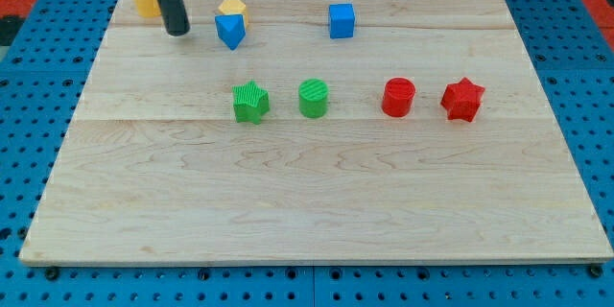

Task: Slide the blue triangle towards the top right

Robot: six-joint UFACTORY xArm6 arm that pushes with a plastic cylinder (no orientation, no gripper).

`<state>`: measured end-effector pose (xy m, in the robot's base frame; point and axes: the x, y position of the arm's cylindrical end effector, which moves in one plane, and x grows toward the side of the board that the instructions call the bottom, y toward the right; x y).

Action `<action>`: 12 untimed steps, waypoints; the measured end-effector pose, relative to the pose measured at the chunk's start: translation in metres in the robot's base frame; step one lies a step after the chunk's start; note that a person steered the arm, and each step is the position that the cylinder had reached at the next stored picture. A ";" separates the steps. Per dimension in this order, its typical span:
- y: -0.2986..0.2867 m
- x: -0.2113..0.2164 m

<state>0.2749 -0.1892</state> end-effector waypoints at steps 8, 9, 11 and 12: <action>0.157 0.062; 0.239 0.058; 0.303 0.049; 0.234 0.060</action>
<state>0.3349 0.0444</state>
